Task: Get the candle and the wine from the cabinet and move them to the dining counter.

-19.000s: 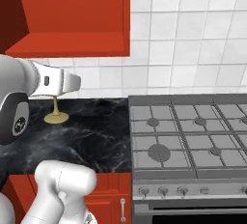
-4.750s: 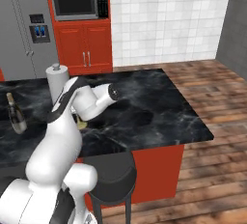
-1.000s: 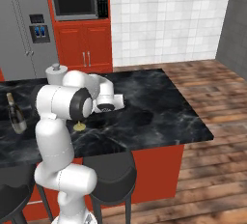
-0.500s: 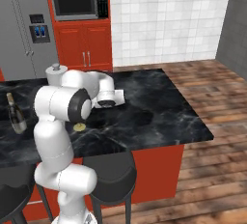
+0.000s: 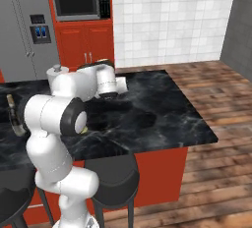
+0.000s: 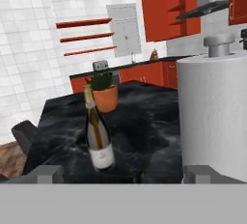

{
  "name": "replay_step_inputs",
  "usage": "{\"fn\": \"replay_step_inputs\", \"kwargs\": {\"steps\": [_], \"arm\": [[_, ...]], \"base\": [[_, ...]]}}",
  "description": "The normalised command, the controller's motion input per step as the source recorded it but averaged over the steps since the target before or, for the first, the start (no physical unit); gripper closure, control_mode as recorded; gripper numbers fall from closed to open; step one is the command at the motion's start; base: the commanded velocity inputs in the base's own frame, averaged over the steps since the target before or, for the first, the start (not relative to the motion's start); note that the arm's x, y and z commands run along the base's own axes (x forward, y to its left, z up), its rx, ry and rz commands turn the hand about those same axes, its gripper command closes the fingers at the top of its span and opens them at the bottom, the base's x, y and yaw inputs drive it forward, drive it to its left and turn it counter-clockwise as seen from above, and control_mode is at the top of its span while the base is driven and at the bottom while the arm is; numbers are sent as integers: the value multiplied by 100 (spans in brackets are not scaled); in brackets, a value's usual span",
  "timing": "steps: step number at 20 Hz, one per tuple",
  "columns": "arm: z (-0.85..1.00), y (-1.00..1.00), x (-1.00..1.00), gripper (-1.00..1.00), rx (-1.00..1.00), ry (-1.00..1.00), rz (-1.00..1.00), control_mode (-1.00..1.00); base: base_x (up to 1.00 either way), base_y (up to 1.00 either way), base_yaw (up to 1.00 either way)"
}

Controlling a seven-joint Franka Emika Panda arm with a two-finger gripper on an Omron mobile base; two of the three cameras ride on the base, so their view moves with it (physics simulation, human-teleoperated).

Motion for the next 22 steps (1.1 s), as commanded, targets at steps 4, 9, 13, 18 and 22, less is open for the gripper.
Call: {"fn": "replay_step_inputs", "kwargs": {"steps": [4, 9, 13, 18, 22], "arm": [[76, 0, -50, -100, -5, 0, -10, -100], [84, 0, -60, -100, -6, 4, -18, -100], [72, 0, -82, -100, -6, 5, -25, -100], [43, 0, -86, -100, -6, 6, -30, -100], [33, -2, -98, -100, -7, 4, -34, -100]], "base": [[0, 0, 0], [0, 0, 0], [0, 0, 0], [0, 0, 0], [0, 0, 0]]}}
